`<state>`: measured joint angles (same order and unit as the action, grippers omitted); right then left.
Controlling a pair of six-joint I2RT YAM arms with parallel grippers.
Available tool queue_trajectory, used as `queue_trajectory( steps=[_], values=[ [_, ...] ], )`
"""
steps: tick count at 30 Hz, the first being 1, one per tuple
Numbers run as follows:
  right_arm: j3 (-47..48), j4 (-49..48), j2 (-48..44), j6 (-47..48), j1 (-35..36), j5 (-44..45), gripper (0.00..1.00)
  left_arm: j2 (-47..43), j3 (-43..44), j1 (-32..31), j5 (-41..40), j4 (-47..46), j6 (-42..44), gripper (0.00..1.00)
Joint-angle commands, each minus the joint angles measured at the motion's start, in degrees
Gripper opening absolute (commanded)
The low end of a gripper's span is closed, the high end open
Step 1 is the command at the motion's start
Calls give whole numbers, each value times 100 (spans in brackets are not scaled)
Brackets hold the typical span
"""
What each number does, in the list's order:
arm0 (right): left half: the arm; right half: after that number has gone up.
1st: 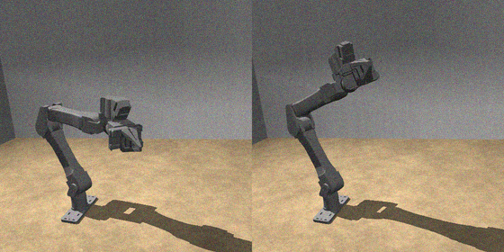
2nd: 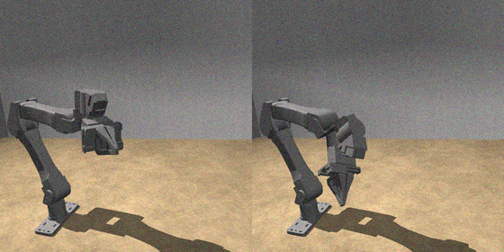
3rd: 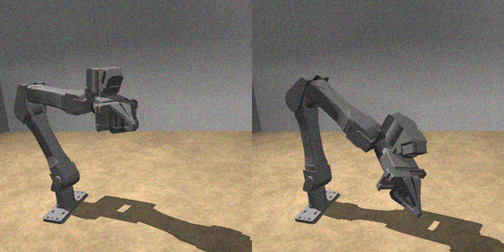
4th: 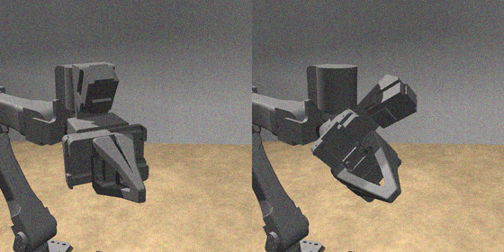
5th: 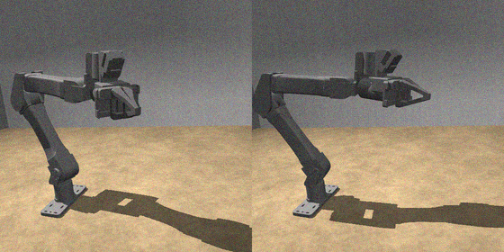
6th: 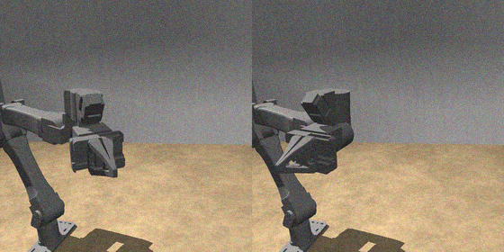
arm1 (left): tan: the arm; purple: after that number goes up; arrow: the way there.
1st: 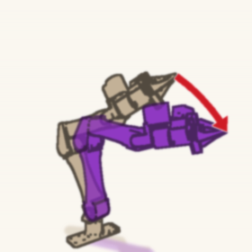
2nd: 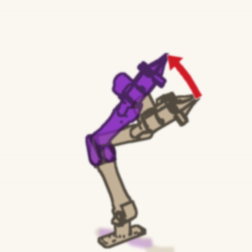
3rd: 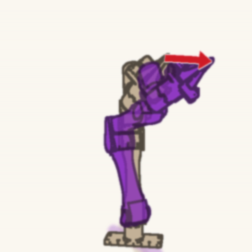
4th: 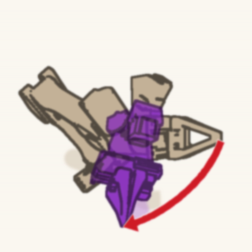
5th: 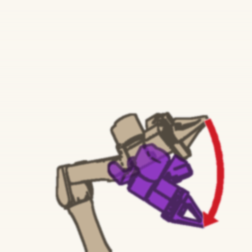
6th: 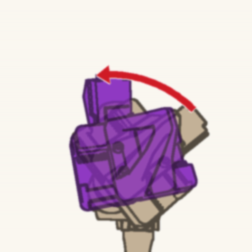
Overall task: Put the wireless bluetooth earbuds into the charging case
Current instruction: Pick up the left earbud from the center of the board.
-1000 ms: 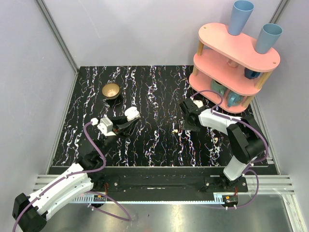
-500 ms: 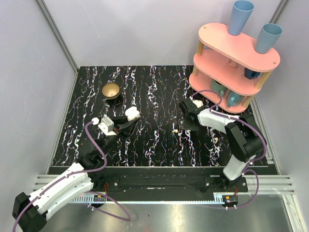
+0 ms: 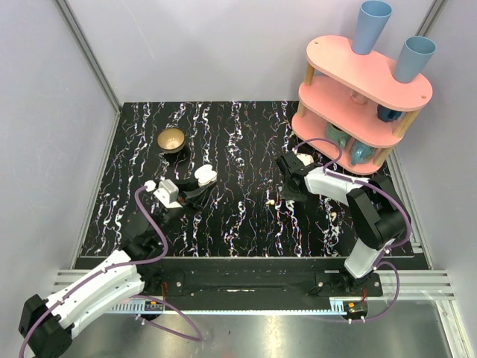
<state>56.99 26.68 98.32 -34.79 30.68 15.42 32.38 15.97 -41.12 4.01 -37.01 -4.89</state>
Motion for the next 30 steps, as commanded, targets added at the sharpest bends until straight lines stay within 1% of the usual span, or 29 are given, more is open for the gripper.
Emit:
queue_trajectory(
  steps=[1,11,23,25,30],
  values=[
    [31,4,-15,51,-44,40,44,49,143,26,-94,-359,67,0],
    [-4,39,-112,121,-35,75,42,198,179,34,-23,-447,23,0],
    [-21,118,-182,112,-44,128,43,137,144,34,-41,-421,23,0],
    [-21,118,-208,130,-35,137,39,146,144,34,-41,-429,23,0],
    [-48,118,-287,147,-35,172,39,146,135,34,-50,-438,14,0]
  ],
)
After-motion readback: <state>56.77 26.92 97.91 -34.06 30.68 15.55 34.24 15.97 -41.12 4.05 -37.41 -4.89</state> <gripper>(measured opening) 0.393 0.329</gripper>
